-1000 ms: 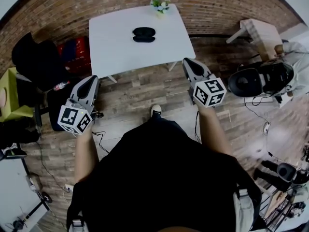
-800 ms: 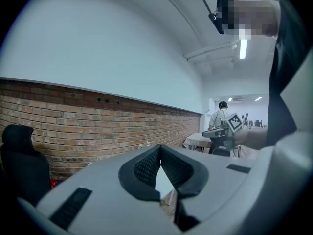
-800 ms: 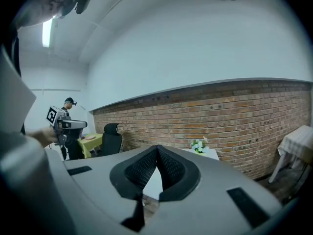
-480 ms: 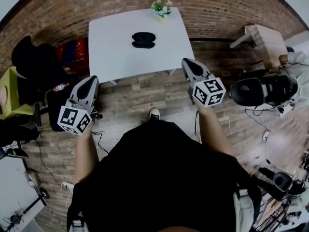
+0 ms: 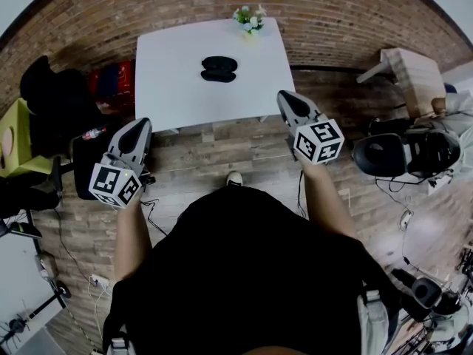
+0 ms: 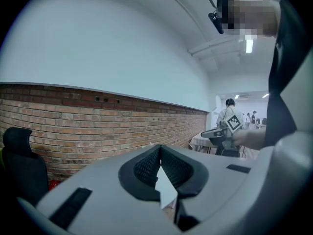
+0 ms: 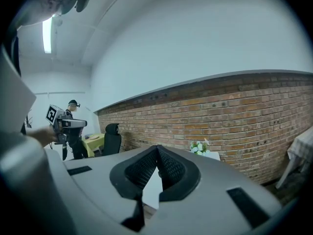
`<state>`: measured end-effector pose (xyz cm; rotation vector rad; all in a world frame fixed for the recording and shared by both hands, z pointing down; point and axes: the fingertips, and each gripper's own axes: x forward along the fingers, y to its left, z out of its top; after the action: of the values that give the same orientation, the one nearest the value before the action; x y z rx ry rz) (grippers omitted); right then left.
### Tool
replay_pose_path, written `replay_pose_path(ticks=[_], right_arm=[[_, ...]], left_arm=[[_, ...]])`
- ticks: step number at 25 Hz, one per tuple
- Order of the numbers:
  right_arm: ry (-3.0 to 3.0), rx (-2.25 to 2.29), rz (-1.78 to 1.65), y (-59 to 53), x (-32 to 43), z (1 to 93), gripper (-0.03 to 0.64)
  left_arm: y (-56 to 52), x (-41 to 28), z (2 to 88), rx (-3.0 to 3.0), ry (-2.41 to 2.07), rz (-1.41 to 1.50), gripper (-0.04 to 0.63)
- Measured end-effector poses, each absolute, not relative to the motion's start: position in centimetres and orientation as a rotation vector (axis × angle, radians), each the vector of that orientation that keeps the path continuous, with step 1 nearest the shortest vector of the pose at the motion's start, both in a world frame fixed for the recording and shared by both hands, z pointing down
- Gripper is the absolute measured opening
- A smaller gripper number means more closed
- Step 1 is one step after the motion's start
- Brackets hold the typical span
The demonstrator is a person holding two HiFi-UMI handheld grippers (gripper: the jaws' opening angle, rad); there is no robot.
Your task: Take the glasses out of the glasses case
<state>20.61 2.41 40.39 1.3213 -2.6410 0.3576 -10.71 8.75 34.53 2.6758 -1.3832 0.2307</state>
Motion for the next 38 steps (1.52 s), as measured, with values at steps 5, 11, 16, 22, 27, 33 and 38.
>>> replay_pose_path(ticks=[5,11,16,22,27,33,38], right_arm=[[-2.653,1.289,0.361,0.9,21.3,40.7,0.015],[-2.668,1.265,0.356,-0.3,21.7,40.4,0.015],[-2.673,1.242,0.36,-1.3,21.4,40.8,0.015],[-2.675,1.219,0.358,-2.3,21.0,40.9,0.015],[-2.669,1.225,0.364,-2.8,21.1,41.3,0.015],[-2.659,1.24,0.369,-3.6,21.0,41.6,0.015],[-2.64,1.24,0.359,-4.9,20.6,41.6,0.015]], left_arm=[[7.7,-9.6,34.5,2.669,-1.403,0.236,0.011],[7.2,-9.2,34.3,2.657,-1.427,0.239,0.011],[6.6,-9.4,34.4,2.64,-1.445,0.229,0.011],[6.1,-9.2,34.9,2.625,-1.446,0.221,0.011],[5.6,-9.3,35.3,2.628,-1.445,0.218,0.011],[4.5,-9.3,35.9,2.633,-1.428,0.211,0.011],[2.6,-9.9,36.0,2.633,-1.419,0.189,0.011]])
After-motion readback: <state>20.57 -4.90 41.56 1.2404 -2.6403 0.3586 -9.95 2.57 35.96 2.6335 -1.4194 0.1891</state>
